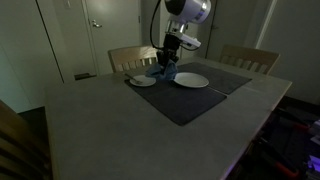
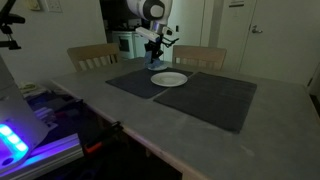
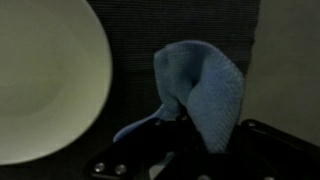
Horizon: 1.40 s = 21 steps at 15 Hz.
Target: Pick the cloth and wipe the plate
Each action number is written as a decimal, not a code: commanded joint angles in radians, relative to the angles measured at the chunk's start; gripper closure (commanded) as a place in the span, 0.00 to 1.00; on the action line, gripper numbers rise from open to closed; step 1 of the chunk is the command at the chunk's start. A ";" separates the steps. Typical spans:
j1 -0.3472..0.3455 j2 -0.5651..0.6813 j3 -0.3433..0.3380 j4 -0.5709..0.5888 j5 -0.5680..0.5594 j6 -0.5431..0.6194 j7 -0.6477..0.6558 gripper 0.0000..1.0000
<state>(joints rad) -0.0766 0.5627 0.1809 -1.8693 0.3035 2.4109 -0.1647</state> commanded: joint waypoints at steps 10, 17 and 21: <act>0.038 0.113 0.072 -0.011 0.054 0.027 -0.080 0.97; 0.029 0.103 0.073 -0.008 0.036 -0.005 -0.093 0.55; 0.017 0.064 0.068 -0.002 0.034 -0.017 -0.112 0.26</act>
<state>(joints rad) -0.0399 0.6725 0.2502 -1.8655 0.3401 2.4218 -0.2451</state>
